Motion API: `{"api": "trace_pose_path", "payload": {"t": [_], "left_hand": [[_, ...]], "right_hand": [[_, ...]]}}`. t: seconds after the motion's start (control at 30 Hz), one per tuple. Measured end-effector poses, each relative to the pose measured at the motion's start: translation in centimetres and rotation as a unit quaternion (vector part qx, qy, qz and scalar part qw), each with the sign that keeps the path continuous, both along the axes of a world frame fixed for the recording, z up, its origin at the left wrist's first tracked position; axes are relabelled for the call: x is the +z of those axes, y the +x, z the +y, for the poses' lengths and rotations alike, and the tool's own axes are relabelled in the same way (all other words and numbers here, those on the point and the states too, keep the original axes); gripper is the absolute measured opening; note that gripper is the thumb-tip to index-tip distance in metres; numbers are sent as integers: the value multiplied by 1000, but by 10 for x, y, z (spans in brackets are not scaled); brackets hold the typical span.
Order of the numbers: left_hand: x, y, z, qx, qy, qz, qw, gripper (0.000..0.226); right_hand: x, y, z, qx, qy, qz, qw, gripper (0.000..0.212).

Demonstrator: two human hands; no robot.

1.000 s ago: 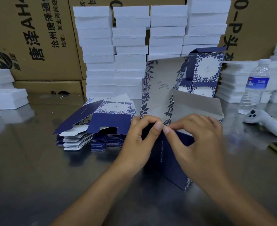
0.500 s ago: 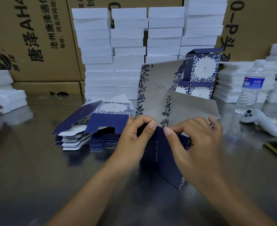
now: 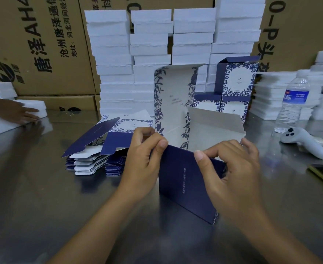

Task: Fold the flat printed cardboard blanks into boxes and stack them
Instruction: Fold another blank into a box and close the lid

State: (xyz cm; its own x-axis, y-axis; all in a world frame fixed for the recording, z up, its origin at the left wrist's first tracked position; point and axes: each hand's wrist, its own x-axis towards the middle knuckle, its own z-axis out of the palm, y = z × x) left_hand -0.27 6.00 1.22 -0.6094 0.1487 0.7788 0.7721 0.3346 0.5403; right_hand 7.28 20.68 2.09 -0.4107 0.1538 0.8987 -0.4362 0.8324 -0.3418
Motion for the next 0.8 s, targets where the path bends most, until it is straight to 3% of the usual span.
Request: {"api": "trace_pose_path", "payload": {"t": [0.5, 0.8], "left_hand": [[1, -1, -4, -38, 22, -62, 997, 18], [0, 0, -4, -56, 40, -102, 992, 23]], "right_hand": [[1, 5, 8, 32, 3, 12, 999, 24], [0, 3, 21, 61, 60, 64, 994, 30]]}}
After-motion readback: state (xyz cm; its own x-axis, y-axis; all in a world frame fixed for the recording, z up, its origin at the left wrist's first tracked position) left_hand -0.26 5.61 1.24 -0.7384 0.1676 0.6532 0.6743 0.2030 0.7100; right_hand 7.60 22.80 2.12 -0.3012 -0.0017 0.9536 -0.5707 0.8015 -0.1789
